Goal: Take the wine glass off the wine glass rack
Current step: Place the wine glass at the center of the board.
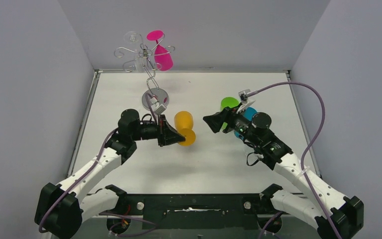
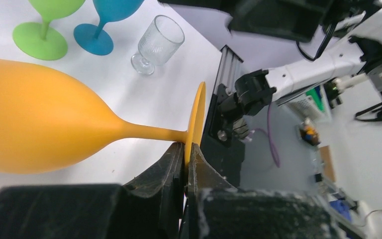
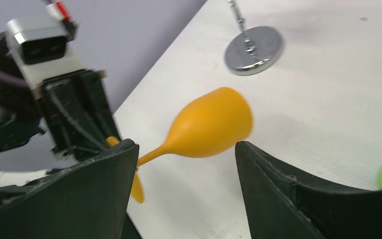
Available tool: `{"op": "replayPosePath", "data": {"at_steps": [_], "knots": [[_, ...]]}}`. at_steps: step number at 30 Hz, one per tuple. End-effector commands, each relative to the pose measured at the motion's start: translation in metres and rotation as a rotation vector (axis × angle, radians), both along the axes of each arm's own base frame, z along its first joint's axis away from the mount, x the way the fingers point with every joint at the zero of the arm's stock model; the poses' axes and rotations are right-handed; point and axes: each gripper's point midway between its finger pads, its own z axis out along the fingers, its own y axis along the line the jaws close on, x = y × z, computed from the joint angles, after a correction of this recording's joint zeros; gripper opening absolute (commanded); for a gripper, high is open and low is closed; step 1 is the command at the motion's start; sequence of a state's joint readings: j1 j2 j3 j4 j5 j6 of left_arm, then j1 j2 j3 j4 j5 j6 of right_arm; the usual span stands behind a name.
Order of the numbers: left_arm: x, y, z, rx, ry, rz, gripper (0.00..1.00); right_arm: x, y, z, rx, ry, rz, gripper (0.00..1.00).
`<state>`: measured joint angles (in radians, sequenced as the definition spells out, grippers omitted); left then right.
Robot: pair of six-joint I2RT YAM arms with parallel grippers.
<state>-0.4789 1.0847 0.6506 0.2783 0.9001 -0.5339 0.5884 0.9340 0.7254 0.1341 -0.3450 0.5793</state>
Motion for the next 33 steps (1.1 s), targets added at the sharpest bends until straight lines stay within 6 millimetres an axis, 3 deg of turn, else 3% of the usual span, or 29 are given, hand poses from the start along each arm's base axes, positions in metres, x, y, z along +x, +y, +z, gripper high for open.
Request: {"op": "replayPosePath", "data": {"at_steps": [1, 5, 8, 13, 15, 18, 23, 26, 30, 33], "knots": [[-0.008, 0.007, -0.008, 0.061, -0.132, -0.058, 0.00, 0.032, -0.054, 0.017, -0.088, -0.068, -0.320, 0.75], [-0.029, 0.011, -0.008, -0.006, -0.195, -0.198, 0.00, 0.034, -0.075, 0.021, -0.072, -0.063, -0.433, 0.77], [-0.031, 0.016, -0.010, -0.013, -0.296, -0.232, 0.00, 0.036, -0.094, 0.019, -0.059, -0.053, -0.533, 0.79], [-0.028, 0.029, -0.011, 0.006, -0.479, -0.260, 0.00, 0.039, -0.146, -0.014, -0.035, 0.118, -0.836, 0.88], [-0.025, 0.033, -0.014, 0.031, -0.558, -0.255, 0.00, 0.039, -0.147, -0.016, -0.049, 0.131, -0.815, 0.89], [-0.025, 0.039, -0.018, 0.071, -0.659, -0.252, 0.00, 0.039, -0.122, 0.000, -0.002, 0.093, -0.650, 0.89], [-0.039, 0.041, -0.013, 0.032, -0.781, -0.310, 0.00, 0.028, -0.050, 0.039, 0.054, -0.033, -0.224, 0.89], [-0.042, 0.040, -0.009, 0.018, -0.798, -0.331, 0.00, 0.016, -0.013, 0.036, 0.000, -0.005, 0.031, 0.88], [-0.049, 0.041, -0.003, 0.012, -0.815, -0.366, 0.00, 0.017, 0.013, 0.028, -0.052, 0.103, 0.219, 0.84], [-0.059, 0.041, 0.002, -0.025, -0.799, -0.411, 0.00, 0.019, 0.025, 0.035, -0.085, 0.142, 0.313, 0.83]]}}
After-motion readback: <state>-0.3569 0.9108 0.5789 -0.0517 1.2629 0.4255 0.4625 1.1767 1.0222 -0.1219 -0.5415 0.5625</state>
